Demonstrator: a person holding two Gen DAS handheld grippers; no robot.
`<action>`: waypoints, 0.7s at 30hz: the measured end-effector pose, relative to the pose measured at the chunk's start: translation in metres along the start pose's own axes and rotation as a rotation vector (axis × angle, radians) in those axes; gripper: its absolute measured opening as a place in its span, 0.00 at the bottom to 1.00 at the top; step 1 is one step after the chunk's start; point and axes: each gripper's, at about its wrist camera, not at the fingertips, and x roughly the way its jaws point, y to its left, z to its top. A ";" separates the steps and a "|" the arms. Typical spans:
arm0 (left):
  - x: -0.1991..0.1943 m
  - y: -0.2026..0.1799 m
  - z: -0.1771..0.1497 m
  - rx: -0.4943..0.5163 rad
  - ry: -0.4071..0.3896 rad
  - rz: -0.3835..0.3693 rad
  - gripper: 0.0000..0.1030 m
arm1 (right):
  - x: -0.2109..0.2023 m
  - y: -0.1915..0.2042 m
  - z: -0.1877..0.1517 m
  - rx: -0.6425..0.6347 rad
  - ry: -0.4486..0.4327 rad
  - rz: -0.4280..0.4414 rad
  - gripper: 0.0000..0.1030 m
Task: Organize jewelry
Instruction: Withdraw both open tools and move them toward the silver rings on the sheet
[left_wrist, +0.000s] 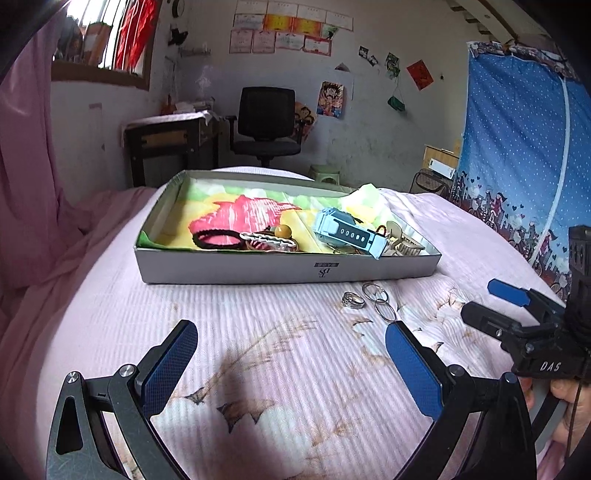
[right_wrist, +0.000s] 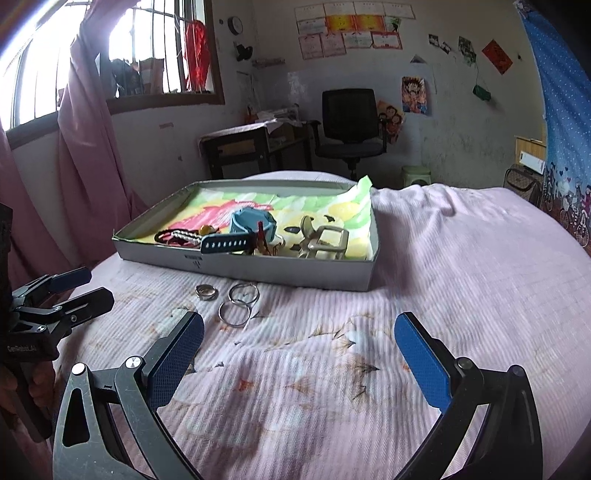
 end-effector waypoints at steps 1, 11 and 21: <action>0.002 0.000 0.000 -0.005 0.006 -0.008 0.99 | 0.002 0.000 0.000 -0.002 0.008 0.003 0.99; 0.013 0.001 0.007 -0.018 0.020 -0.059 0.97 | 0.010 0.003 0.003 -0.017 0.021 0.028 0.97; 0.034 0.000 0.015 -0.022 0.074 -0.147 0.70 | 0.023 0.007 0.007 -0.032 0.042 0.073 0.65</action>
